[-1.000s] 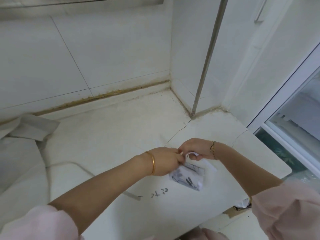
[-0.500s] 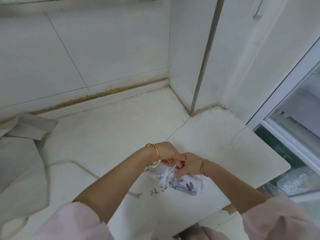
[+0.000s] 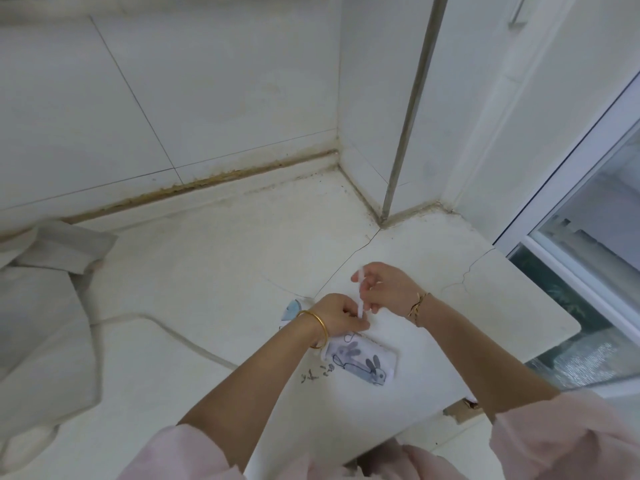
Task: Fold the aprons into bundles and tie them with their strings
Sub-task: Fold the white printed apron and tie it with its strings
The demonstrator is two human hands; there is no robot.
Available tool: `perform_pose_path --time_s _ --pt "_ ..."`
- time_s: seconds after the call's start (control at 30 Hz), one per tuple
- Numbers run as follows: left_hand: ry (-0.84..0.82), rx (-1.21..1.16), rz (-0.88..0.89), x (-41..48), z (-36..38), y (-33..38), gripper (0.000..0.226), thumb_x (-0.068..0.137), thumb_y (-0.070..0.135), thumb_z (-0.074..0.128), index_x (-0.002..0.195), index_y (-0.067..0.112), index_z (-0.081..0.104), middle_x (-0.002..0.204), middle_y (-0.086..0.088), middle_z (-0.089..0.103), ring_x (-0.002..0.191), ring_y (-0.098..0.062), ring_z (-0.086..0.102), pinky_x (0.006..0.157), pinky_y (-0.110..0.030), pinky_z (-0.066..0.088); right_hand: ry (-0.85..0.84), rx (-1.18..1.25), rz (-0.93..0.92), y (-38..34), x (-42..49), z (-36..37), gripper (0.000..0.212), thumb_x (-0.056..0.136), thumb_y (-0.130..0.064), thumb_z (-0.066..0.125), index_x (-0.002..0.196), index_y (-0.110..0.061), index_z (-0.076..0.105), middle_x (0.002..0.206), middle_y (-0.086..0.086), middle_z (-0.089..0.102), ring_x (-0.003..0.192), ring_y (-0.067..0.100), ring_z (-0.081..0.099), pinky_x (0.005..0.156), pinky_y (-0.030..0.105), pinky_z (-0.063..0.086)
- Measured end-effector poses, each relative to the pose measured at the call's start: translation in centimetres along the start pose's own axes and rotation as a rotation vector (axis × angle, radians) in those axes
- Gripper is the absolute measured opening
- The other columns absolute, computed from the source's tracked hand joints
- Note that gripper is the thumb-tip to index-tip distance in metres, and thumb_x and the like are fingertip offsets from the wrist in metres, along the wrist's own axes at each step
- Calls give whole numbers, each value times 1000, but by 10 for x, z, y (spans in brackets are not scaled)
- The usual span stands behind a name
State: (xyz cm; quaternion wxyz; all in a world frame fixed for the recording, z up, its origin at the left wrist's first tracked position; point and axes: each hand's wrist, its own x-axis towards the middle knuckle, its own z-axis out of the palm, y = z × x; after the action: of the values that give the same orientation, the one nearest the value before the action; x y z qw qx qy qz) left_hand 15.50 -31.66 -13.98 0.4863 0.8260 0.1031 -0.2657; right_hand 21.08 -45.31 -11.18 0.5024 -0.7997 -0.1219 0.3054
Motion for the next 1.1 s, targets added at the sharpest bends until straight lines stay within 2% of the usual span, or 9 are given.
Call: perform_pose_path --time_s 0.13,0.23,0.33,0.5,0.67,0.8,0.87,0.97,1.1 --pt "89 -149 35 2 4 -8 37 92 13 57 57 10 49 78 -9 66 44 -1 43 47 -16 35 307 530 -77 -8 2 0 37 79 11 63 108 -9 51 93 8 54 80 28 63 72 29 56" --pt "105 -272 30 -3 2 -7 39 96 15 52 57 15 55 75 -10 62 40 -2 40 46 -14 35 596 400 -49 -1 3 -5 26 84 9 52 100 -10 45 95 6 51 69 21 60 56 22 51" --pt "72 -306 23 -4 -1 -6 35 98 18 48 67 12 62 59 0 55 36 0 39 43 -11 33 347 142 15 10 -5 5 21 81 7 42 86 -12 49 84 11 62 49 16 53 44 26 40" --pt "108 -379 -16 0 -1 -7 38 96 19 51 58 13 51 57 -2 56 37 -1 42 43 -12 35 21 -6 91 23 -7 26 20 83 5 42 96 -10 48 69 8 59 54 21 57 48 29 47" --pt "192 -317 83 1 1 -7 28 98 19 47 72 12 54 60 -2 55 39 -1 44 48 -16 37 155 68 18 36 -8 30 24 83 5 49 88 -18 42 65 8 58 58 21 58 63 38 52" --pt "373 -87 129 11 3 -6 34 95 16 50 61 16 45 56 3 40 51 -8 37 48 -14 29 218 -65 -69 41 -15 41 30 81 0 62 81 -19 39 64 -8 43 50 -1 43 55 12 38" --pt "422 -13 137 14 4 -5 43 93 13 52 56 18 32 54 2 31 51 -9 28 47 -19 25 254 -143 -130 44 -14 49 31 84 -3 62 80 -23 39 66 -7 45 52 0 42 54 10 38" --pt "426 -2 133 16 4 -4 43 86 5 54 51 19 33 51 2 31 50 -11 28 49 -22 25 309 -344 -212 45 -14 55 7 91 -11 55 93 -18 53 80 -1 58 71 15 55 64 19 44" --pt "449 -61 84 17 -3 -6 37 83 6 59 50 17 46 52 1 44 50 -12 40 53 -24 36 322 -539 -214 42 -14 58 24 96 -17 48 116 -11 59 108 6 63 97 23 59 79 30 47"
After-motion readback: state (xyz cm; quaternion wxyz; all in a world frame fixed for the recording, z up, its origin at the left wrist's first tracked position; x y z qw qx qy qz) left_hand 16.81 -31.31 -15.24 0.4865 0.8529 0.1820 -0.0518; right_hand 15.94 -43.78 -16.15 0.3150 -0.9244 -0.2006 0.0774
